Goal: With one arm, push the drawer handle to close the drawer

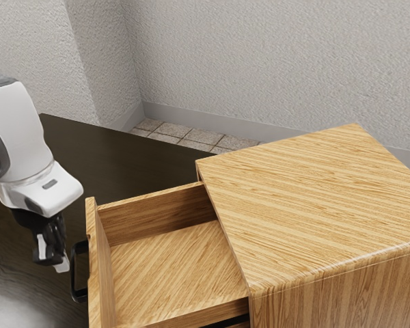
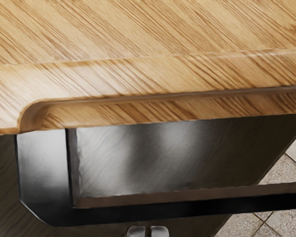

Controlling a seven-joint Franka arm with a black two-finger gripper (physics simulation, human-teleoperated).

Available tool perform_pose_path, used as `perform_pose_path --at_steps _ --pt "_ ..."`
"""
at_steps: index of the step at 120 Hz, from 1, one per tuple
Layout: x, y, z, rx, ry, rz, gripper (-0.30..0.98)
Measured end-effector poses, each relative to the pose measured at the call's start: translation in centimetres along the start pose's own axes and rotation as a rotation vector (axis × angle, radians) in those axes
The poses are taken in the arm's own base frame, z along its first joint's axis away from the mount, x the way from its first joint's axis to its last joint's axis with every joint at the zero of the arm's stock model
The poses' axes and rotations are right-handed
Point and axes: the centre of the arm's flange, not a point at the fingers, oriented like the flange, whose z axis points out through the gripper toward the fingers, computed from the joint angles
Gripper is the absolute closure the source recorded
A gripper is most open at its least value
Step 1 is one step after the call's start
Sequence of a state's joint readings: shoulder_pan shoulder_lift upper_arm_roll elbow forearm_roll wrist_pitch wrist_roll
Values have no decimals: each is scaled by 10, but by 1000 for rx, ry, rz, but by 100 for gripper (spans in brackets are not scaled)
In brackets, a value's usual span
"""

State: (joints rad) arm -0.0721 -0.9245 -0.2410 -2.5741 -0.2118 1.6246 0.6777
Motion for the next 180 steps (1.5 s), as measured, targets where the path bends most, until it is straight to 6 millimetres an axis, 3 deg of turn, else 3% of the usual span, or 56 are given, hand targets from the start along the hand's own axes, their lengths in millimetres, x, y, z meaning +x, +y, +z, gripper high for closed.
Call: perform_pose_path --at_steps 24,42,68,92,110,143,180 --pt "12 0 9 -36 -4 39 80" --pt "35 -9 22 -71 -17 64 79" --pt "74 -18 11 -71 5 111 78" --pt "103 -26 18 -92 -1 139 79" --pt "132 -25 6 -83 19 178 78" --pt "174 -29 4 -106 35 213 79" --pt "206 -39 15 -143 41 217 79"
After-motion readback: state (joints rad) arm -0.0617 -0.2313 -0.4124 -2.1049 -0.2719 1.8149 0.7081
